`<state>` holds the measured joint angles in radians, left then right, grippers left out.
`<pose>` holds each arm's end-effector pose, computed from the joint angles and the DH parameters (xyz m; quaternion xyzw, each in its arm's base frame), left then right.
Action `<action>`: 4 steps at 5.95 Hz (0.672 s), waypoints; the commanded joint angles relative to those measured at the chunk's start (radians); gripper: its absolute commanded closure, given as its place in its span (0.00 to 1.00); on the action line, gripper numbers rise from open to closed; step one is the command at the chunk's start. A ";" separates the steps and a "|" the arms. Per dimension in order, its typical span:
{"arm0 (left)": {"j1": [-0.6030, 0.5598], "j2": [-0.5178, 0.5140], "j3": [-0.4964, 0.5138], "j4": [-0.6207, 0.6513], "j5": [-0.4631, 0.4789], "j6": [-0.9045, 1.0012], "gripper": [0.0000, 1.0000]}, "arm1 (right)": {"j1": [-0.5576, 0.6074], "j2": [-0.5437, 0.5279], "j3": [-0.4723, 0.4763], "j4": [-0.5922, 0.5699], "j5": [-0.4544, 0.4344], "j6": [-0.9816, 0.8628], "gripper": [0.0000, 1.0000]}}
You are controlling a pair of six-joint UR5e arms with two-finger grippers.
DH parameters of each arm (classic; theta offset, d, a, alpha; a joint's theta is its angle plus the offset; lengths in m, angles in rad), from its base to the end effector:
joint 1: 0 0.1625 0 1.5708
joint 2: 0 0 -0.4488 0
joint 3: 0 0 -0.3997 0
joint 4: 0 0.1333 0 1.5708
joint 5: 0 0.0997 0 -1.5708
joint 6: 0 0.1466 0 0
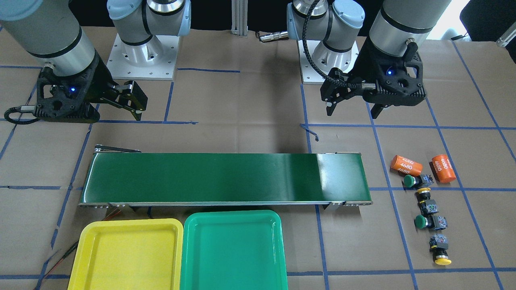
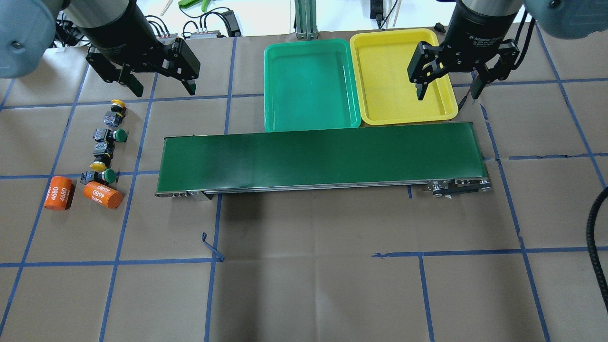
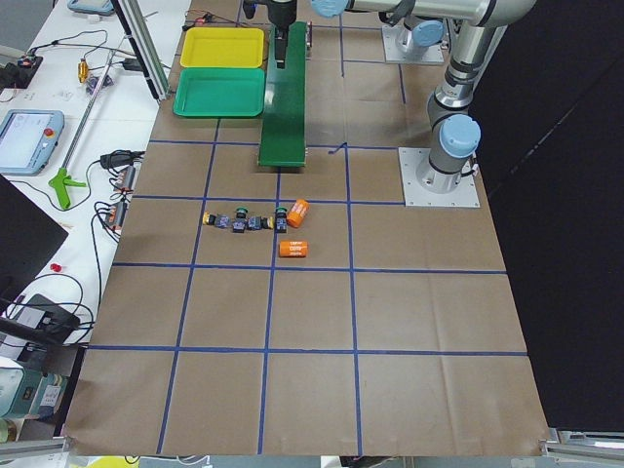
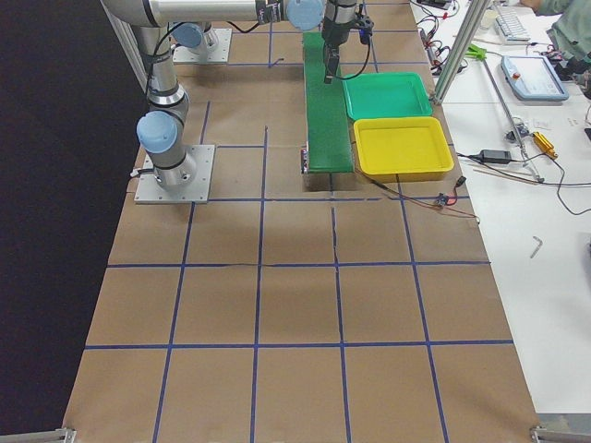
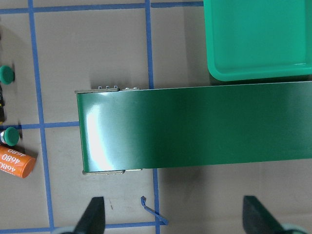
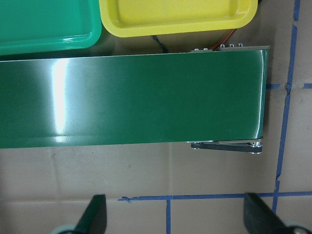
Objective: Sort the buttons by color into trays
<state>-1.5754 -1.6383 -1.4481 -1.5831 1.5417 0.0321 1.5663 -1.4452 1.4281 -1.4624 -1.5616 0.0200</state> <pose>-0.1400 -0.5346 0.4902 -0.0187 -0.9995 0.0216 0.0142 0.1322 -0.5424 0.4595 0.0124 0.9989 0.0457 0.0042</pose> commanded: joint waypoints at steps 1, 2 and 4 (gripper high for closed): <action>0.000 0.000 0.000 0.000 0.000 0.000 0.01 | 0.000 0.000 0.000 -0.001 0.000 0.000 0.00; 0.000 0.000 0.000 0.000 0.000 0.000 0.01 | 0.000 0.000 0.002 0.000 0.000 0.000 0.00; 0.036 -0.002 -0.003 0.011 0.000 0.009 0.01 | 0.000 0.000 0.002 0.000 0.000 -0.002 0.00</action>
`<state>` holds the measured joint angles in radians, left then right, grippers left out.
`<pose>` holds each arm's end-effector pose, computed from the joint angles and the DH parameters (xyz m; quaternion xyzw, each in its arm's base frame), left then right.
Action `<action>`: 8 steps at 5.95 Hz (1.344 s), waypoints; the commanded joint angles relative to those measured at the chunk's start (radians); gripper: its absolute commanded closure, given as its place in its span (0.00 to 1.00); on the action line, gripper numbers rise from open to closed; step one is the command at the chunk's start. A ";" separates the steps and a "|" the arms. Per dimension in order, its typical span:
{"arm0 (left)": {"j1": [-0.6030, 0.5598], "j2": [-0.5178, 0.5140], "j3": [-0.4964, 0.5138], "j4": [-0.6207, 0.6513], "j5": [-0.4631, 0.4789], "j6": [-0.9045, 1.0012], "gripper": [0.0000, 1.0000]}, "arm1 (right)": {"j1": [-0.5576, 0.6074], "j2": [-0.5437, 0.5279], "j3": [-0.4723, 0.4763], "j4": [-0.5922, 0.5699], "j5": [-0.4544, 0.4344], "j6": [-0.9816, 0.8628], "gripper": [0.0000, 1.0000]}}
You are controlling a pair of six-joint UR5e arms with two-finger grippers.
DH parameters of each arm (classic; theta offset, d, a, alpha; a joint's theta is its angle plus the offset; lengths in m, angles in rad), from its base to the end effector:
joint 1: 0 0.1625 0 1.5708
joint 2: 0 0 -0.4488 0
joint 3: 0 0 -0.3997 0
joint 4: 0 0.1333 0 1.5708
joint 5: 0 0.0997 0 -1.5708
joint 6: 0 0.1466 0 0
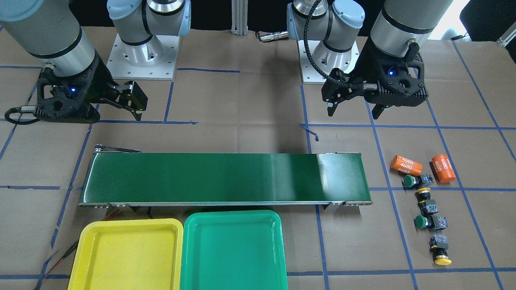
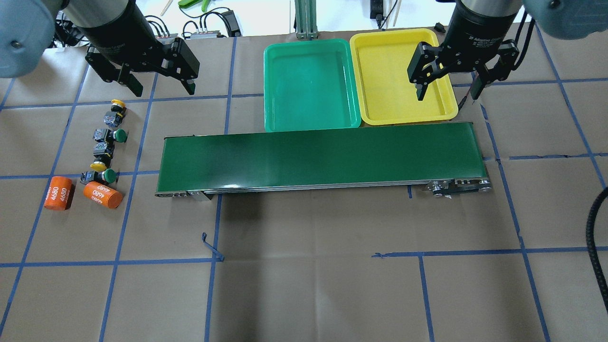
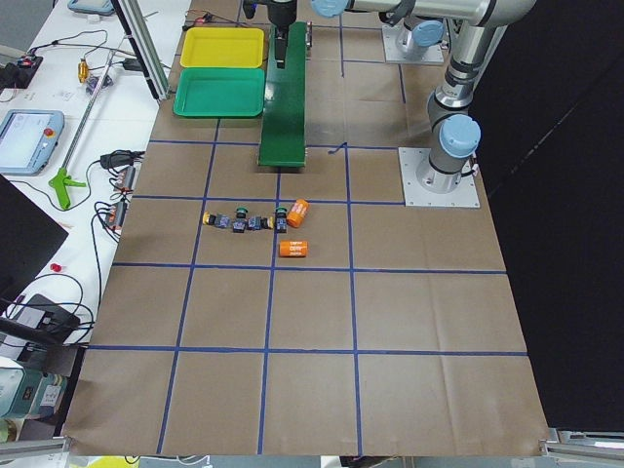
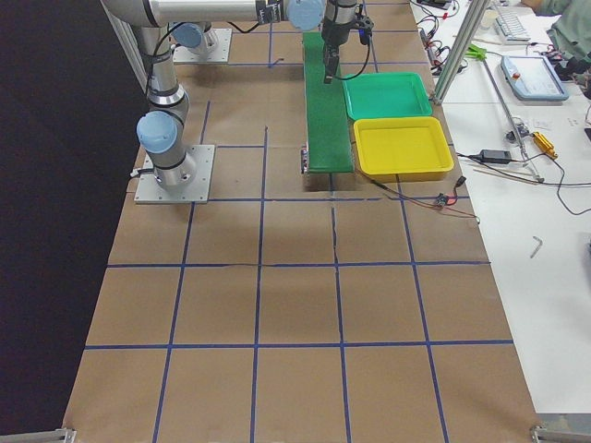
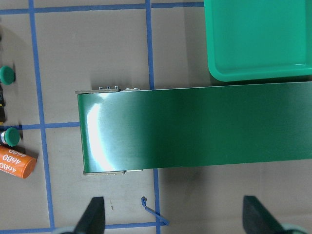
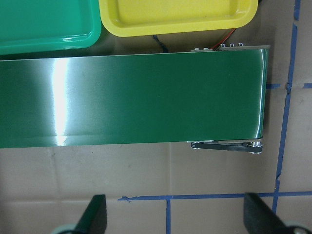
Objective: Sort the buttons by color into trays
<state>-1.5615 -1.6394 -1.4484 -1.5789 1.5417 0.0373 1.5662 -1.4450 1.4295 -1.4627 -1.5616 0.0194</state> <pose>-0.1326 -0.5374 0.4899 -0.0143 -0.9995 0.0232 0.0140 0.1322 -0.5423 0.4588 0.0122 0.9988 0.0463 0.0042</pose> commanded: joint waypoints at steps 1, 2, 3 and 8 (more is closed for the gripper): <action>0.106 -0.010 -0.004 0.013 -0.003 0.039 0.01 | 0.000 -0.001 0.000 0.001 0.000 0.001 0.00; 0.166 -0.004 -0.009 0.004 0.000 0.071 0.01 | 0.000 -0.002 0.000 0.001 0.000 0.001 0.00; 0.263 -0.016 -0.018 0.002 0.002 0.148 0.01 | 0.000 -0.002 0.000 0.001 0.000 0.001 0.00; 0.656 -0.227 -0.026 0.202 0.092 0.646 0.04 | 0.000 -0.002 0.000 0.001 0.000 0.001 0.00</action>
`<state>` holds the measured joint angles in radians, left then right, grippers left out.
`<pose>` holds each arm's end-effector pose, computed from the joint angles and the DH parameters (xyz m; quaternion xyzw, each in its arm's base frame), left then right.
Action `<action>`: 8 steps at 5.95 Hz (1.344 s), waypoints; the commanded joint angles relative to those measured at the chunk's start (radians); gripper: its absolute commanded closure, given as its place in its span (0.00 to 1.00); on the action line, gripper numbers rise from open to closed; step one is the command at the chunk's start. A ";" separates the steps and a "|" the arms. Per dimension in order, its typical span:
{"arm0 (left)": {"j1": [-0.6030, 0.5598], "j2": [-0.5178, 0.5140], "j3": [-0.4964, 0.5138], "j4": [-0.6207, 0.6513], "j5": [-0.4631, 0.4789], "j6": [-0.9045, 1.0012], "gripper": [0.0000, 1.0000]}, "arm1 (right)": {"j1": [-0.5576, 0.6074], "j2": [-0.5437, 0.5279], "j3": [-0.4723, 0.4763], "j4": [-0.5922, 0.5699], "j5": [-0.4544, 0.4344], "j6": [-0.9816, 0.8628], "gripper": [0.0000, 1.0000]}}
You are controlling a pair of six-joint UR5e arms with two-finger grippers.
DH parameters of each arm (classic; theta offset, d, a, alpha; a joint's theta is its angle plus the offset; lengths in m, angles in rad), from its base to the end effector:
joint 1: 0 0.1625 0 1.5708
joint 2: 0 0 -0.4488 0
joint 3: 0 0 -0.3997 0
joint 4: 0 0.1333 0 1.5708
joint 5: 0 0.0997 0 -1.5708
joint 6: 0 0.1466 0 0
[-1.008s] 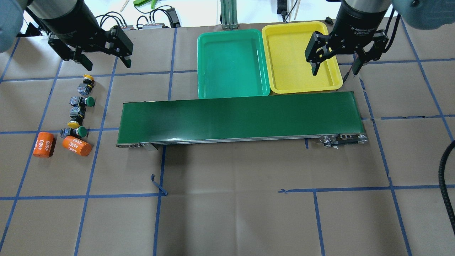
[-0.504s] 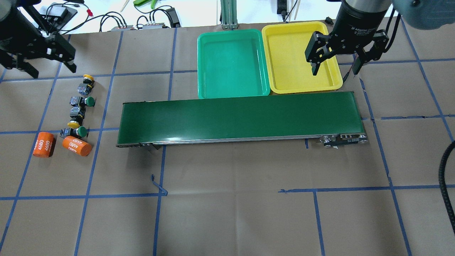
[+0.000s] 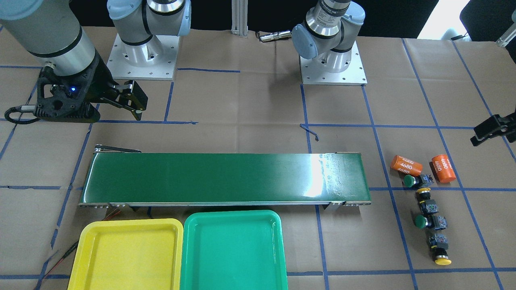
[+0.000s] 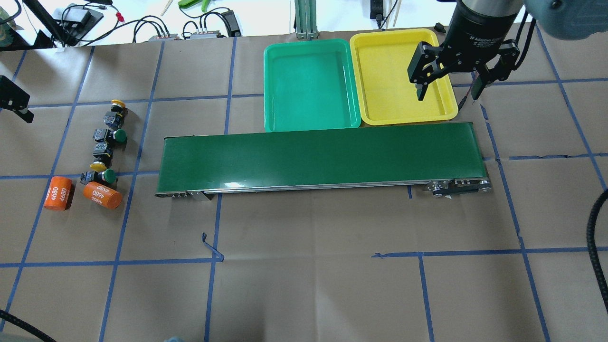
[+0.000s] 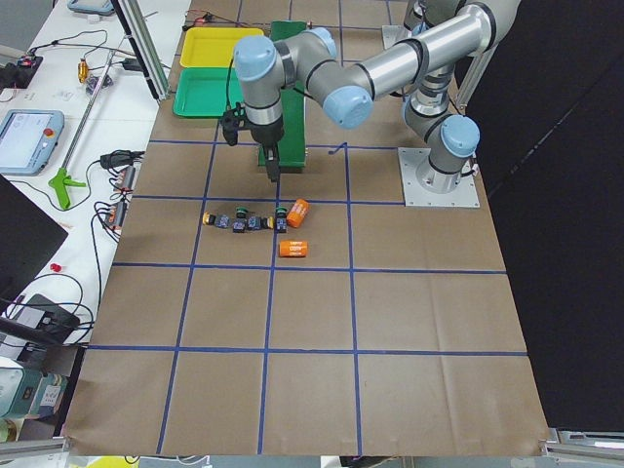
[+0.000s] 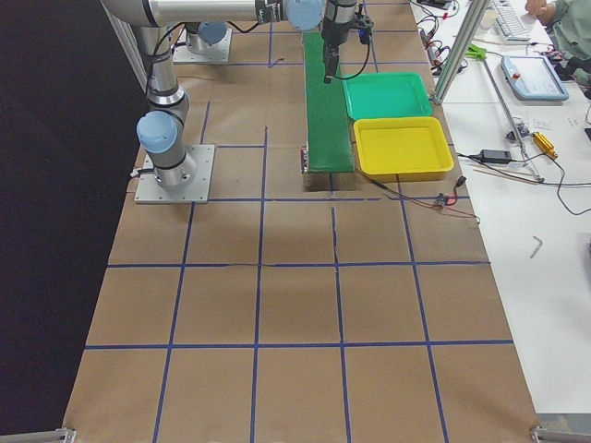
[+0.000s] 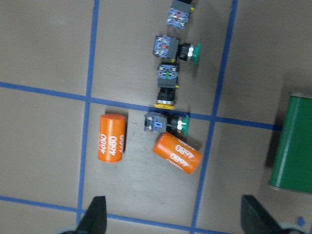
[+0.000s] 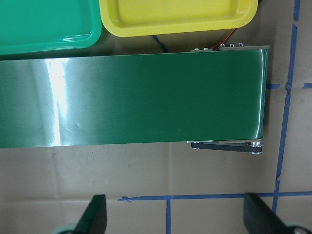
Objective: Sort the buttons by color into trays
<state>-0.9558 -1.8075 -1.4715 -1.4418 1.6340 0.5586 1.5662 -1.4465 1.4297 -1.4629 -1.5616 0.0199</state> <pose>0.2447 -0.5613 0.3969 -0.0280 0.9991 0.0210 0.0240 0.1322 -0.5418 0.4595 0.0124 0.9989 0.0456 0.0042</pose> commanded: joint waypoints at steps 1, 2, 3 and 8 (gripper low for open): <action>0.074 -0.134 -0.004 0.134 0.000 0.232 0.03 | 0.000 0.000 0.000 0.001 0.000 0.000 0.00; 0.084 -0.176 -0.038 0.177 -0.003 0.248 0.03 | 0.000 0.000 0.000 -0.001 0.000 0.000 0.00; 0.098 -0.185 -0.109 0.249 -0.008 0.248 0.03 | 0.000 0.000 0.000 -0.001 0.000 0.000 0.00; 0.117 -0.200 -0.342 0.455 -0.022 0.262 0.08 | 0.000 0.001 0.000 -0.002 0.001 -0.002 0.00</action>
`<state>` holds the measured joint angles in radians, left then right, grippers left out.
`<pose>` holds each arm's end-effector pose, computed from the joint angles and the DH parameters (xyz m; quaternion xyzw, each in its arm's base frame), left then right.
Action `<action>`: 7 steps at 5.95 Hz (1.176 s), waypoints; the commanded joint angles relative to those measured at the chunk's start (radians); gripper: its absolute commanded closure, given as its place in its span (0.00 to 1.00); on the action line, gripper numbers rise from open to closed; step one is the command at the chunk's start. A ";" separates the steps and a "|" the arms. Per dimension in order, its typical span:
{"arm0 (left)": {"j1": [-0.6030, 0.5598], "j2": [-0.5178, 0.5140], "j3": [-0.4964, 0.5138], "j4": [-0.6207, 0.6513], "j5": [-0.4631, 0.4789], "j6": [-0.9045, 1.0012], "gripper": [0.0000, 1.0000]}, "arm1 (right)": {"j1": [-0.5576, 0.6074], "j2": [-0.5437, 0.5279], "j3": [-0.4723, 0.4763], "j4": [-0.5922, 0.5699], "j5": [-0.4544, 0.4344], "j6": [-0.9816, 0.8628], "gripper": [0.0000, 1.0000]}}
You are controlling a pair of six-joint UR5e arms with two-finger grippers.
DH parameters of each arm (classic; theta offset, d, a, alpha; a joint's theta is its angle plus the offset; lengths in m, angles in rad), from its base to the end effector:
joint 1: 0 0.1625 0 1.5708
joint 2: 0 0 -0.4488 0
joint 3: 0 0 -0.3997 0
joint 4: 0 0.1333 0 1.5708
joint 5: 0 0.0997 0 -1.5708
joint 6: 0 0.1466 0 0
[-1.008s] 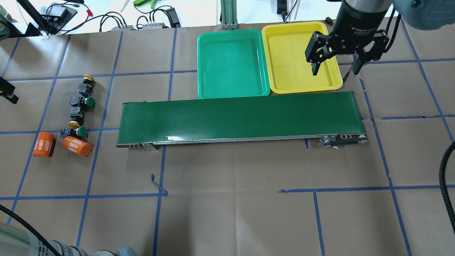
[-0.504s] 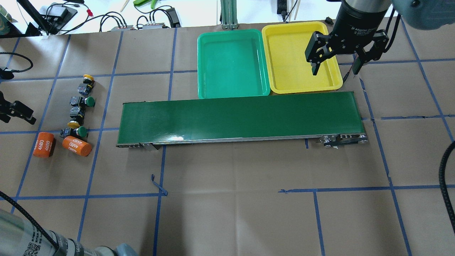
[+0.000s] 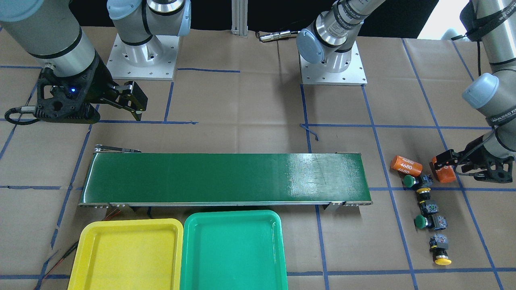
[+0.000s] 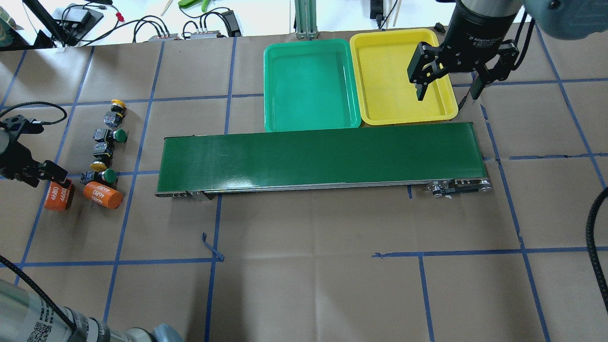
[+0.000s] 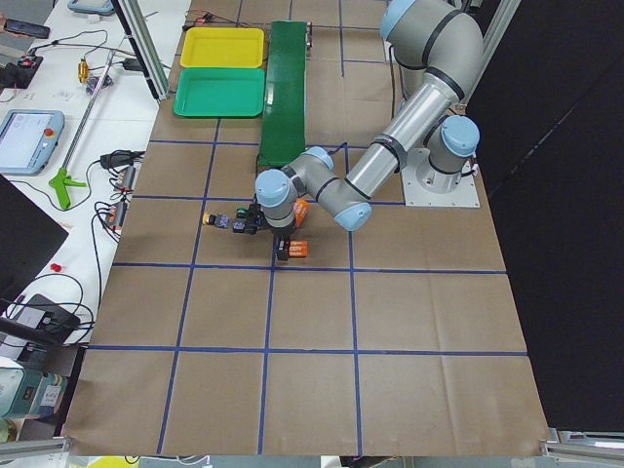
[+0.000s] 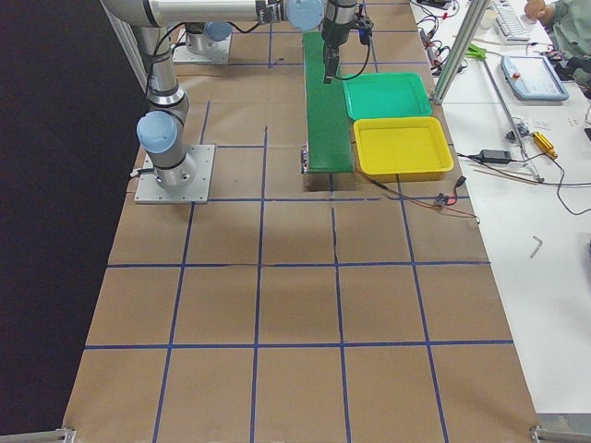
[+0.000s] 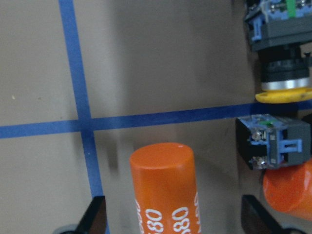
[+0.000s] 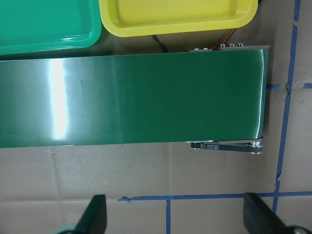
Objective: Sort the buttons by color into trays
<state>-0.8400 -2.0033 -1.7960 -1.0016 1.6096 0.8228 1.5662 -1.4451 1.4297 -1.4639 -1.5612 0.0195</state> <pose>0.2993 -0.5251 0.1709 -0.0468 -0.9977 -0.0451 0.0172 0.1322 -0.5424 0.4588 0.0123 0.9989 0.0458 0.0045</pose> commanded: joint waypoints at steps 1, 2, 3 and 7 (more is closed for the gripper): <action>0.001 -0.011 -0.017 0.011 0.007 -0.005 0.14 | 0.000 0.000 0.000 0.000 0.000 -0.001 0.00; 0.001 -0.021 -0.016 0.014 0.009 -0.005 0.33 | 0.000 0.000 0.002 0.000 0.000 -0.004 0.00; 0.001 -0.029 0.004 0.014 0.010 -0.002 0.70 | 0.000 0.000 0.003 0.000 0.000 -0.007 0.00; -0.060 0.050 0.061 -0.040 -0.002 0.125 1.00 | -0.002 -0.003 0.005 0.008 -0.003 -0.013 0.00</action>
<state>-0.8671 -1.9850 -1.7519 -1.0079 1.6146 0.8939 1.5658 -1.4467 1.4341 -1.4584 -1.5632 0.0070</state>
